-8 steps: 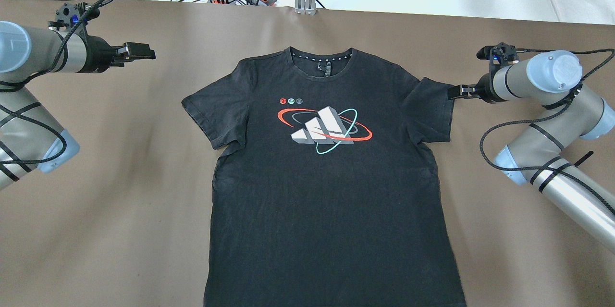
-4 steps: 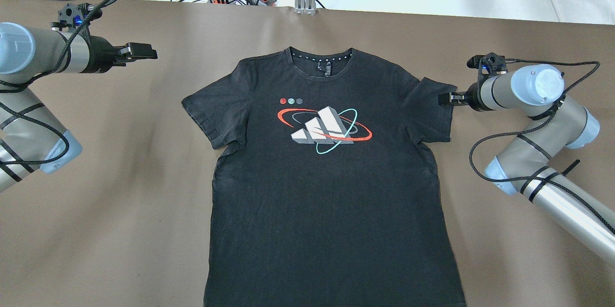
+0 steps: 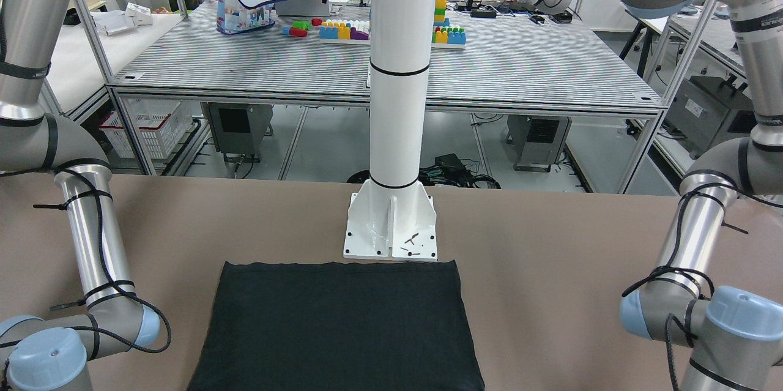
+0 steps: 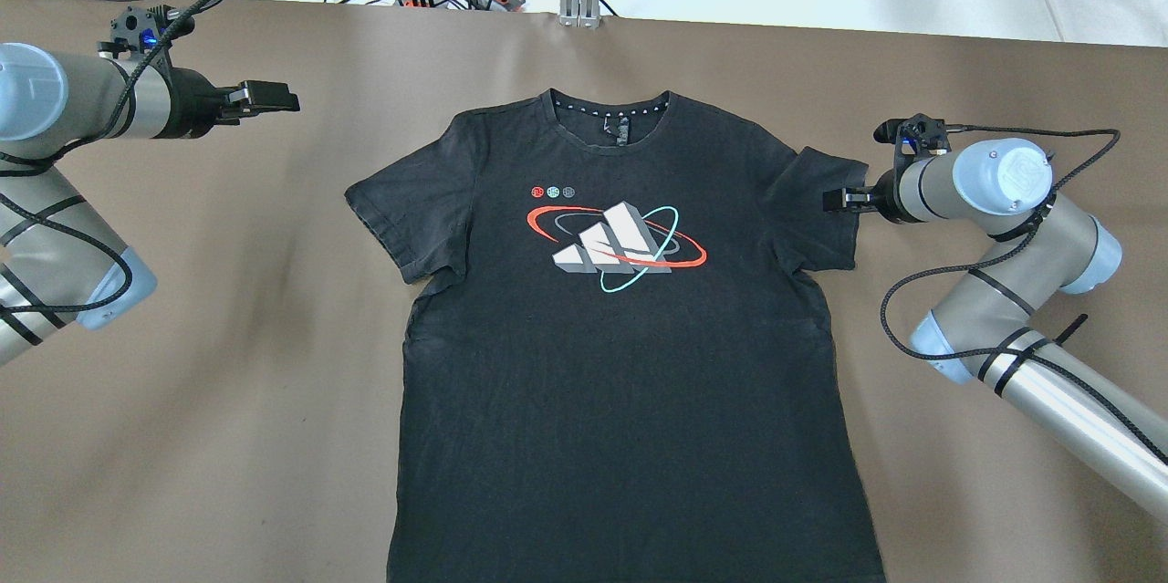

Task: Fold clothes
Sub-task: 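Grasp the sleeve with the right gripper and fold it inward over the chest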

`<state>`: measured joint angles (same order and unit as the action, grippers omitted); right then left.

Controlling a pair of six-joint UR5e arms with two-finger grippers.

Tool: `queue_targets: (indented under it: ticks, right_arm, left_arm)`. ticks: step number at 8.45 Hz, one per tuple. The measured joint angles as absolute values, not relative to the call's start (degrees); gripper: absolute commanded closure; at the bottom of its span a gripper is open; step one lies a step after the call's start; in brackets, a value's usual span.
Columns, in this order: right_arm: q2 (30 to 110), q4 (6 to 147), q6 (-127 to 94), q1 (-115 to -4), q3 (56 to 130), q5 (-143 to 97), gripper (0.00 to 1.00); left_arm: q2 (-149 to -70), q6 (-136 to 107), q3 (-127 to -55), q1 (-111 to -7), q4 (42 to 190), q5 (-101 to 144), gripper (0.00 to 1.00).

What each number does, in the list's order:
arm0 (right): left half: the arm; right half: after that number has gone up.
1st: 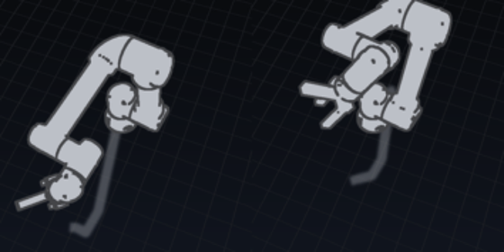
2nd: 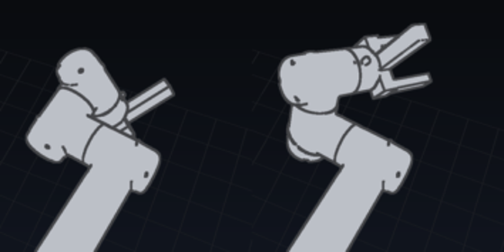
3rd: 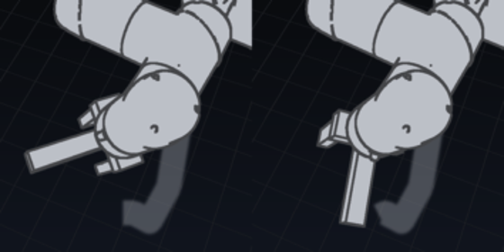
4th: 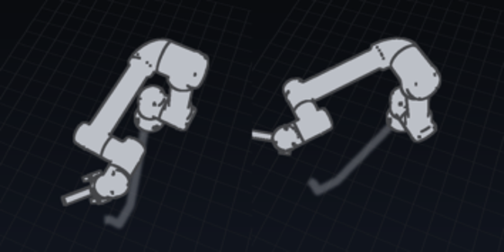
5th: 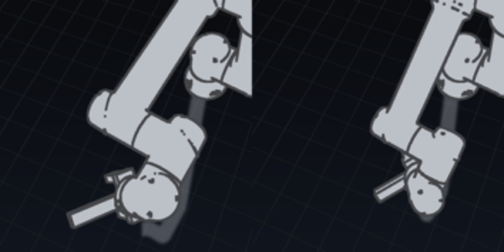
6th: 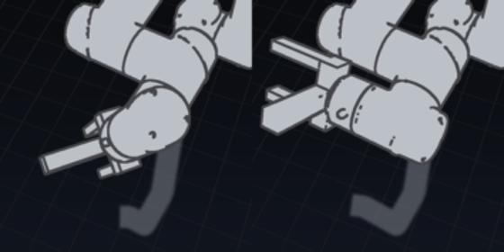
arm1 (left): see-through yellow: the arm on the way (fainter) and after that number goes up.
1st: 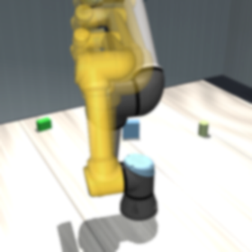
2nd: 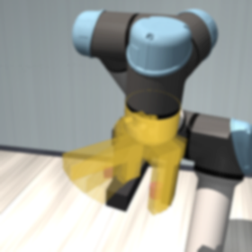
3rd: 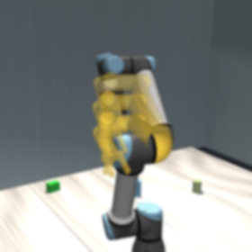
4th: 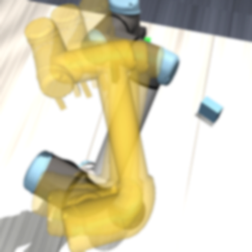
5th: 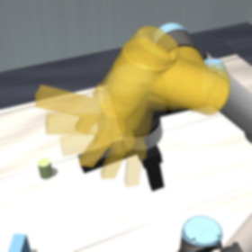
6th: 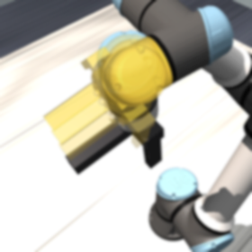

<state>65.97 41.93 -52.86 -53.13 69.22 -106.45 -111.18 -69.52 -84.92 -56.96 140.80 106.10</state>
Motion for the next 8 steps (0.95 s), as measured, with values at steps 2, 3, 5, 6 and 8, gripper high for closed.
queue_targets:
  ticks: [2,3,5,6,8]
  right_arm:
    - [65.98,41.91,-52.9,-52.31,69.19,-105.48,0.92]
    - [65.99,41.97,-52.9,-52.09,69.18,-105.33,1.0]
    - [65.97,42.0,-52.95,-51.98,69.45,-105.2,1.0]
    - [65.83,42.01,-52.98,-51.96,69.67,-105.2,1.0]
    - [65.7,42.07,-53.06,-51.95,70.79,-105.26,1.0]
  left_arm:
    - [-111.18,-69.46,-84.92,-56.95,140.81,106.08,0.0]
    - [-111.18,-69.44,-84.91,-56.95,140.84,106.05,0.0]
    - [-111.18,-69.43,-84.9,-56.98,140.84,106.01,0.0]
    - [-111.15,-69.43,-84.9,-57.01,140.82,106.0,0.0]
    - [-111.1,-69.43,-84.93,-57.03,140.81,106.0,0.0]
